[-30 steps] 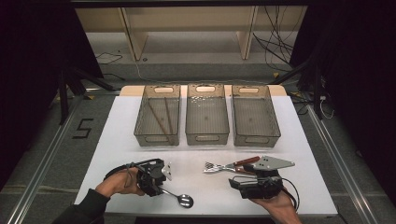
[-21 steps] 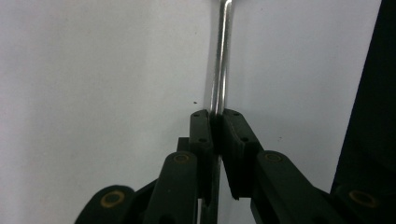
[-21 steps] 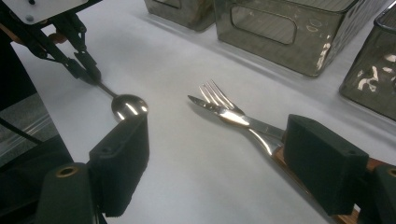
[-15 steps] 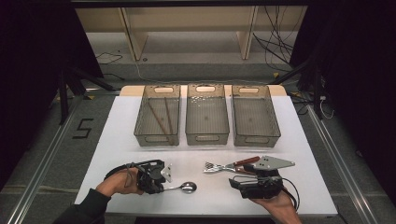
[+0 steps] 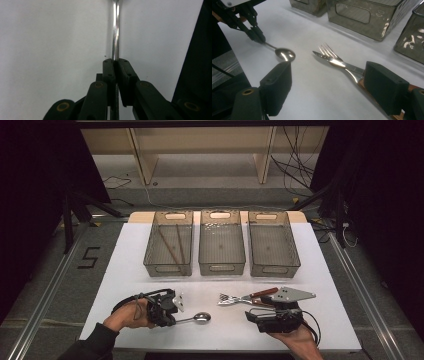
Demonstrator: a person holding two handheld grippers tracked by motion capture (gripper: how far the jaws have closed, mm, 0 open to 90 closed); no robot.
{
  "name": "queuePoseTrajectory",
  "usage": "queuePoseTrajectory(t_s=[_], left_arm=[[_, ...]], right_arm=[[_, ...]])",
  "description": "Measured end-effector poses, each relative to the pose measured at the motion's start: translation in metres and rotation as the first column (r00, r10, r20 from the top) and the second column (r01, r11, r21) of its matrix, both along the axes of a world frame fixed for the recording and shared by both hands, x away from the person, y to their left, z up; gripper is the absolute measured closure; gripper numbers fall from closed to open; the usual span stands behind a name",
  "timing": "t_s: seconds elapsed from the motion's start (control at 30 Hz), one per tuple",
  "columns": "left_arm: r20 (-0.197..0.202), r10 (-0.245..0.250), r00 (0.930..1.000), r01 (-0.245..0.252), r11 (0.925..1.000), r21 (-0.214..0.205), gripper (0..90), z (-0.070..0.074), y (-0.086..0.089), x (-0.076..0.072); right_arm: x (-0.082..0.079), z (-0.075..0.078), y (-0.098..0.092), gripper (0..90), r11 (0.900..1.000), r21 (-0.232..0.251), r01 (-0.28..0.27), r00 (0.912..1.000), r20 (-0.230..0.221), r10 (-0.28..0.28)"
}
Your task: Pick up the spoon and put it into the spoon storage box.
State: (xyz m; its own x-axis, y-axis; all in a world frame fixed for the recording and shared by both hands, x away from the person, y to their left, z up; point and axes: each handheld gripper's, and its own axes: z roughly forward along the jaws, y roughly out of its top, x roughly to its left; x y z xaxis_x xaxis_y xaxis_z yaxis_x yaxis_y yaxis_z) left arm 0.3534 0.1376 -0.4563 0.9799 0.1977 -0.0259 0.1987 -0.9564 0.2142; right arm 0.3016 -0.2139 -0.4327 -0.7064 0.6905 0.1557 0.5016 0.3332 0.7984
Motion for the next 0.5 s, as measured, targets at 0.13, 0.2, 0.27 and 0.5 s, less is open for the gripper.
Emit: queuePoseTrajectory(t_s=[0.13, 0.2, 0.27, 0.5], left_arm=[[-0.003, 0.042, 0.9991, -0.042, 0.9991, 0.002, 84.0, 0.0023, 0.001, 0.0042], [-0.002, 0.06, 0.9982, -0.06, 0.9982, -0.001, 84.0, 0.0032, 0.0015, 0.0051], [-0.001, 0.077, 0.997, -0.077, 0.997, -0.008, 84.0, 0.0038, 0.0021, 0.0057], [-0.005, 0.106, 0.9944, -0.106, 0.9943, -0.013, 84.2, 0.0049, 0.0039, 0.0081]], right_arm=[[0.0001, 0.0001, -0.0001, 23.5, 1.0, 0.0, 0.0, 1.0, 0.0, 0.0], [0.0001, 0.0001, -0.0002, 23.5, 1.0, 0.0, 0.0, 1.0, 0.0, 0.0], [0.0002, 0.0001, -0.0002, 23.5, 1.0, 0.0, 0.001, 1.0, 0.0, -0.001], [0.0001, 0.0001, -0.0001, 23.5, 1.0, -0.001, 0.0, 1.0, 0.0, 0.0]])
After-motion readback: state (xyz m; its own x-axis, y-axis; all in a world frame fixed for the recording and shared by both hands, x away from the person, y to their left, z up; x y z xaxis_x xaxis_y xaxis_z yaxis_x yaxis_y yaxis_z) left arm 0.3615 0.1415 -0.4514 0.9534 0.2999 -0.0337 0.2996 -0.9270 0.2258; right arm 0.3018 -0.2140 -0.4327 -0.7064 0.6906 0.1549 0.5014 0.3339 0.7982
